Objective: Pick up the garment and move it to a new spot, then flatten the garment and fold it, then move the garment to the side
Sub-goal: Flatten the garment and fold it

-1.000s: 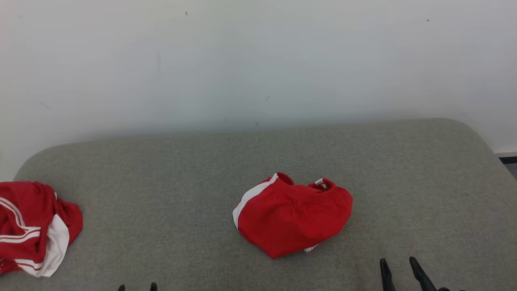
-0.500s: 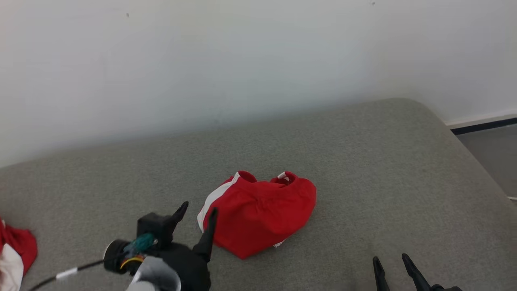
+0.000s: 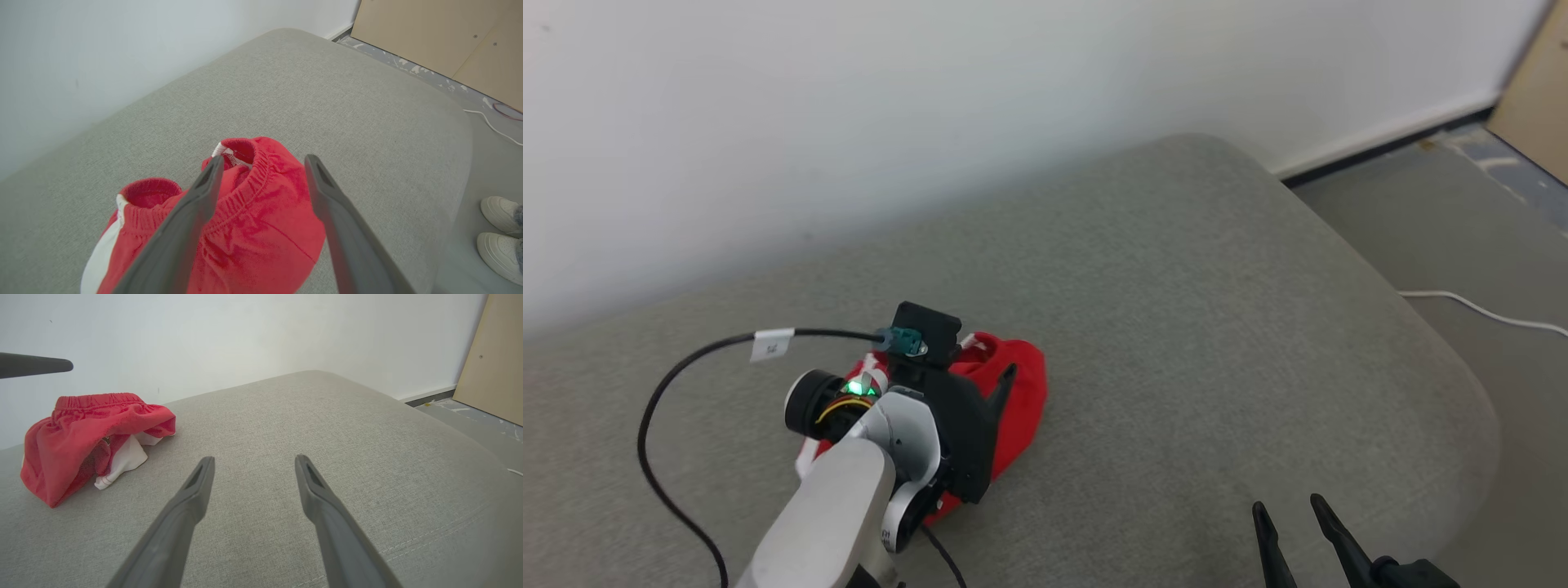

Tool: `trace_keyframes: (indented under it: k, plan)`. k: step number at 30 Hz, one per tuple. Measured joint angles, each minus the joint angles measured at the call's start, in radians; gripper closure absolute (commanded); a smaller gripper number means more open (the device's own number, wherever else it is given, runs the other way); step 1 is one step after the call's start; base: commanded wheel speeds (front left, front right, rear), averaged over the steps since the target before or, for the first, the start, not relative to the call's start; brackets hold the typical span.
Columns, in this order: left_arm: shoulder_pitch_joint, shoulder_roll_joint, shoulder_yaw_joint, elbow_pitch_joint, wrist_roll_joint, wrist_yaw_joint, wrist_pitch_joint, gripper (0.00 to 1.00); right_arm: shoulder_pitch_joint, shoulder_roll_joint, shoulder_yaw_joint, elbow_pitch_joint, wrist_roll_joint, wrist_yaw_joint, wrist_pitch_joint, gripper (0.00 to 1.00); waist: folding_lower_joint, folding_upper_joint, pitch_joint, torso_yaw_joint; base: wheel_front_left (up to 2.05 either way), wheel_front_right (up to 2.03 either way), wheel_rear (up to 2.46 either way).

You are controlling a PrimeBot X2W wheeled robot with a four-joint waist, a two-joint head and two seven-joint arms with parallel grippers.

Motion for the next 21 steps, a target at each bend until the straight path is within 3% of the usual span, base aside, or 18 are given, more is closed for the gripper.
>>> trace_keyframes:
  k: [9,21]
  plan:
    - [-0.099,0.030,-0.057,0.084,-0.003,0.001,0.082,0.00,-0.015,0.015,-0.006,0.000,0.007,0.000,-0.004,0.00,0.0001,0.0000,0.083,-0.077,0.00,0.00,0.00]
    - [-0.137,-0.020,-0.141,0.141,-0.028,0.003,0.165,0.00,-0.036,0.031,-0.005,-0.003,0.006,0.000,-0.006,0.00,-0.0001,0.0000,0.132,-0.060,0.00,0.00,0.00]
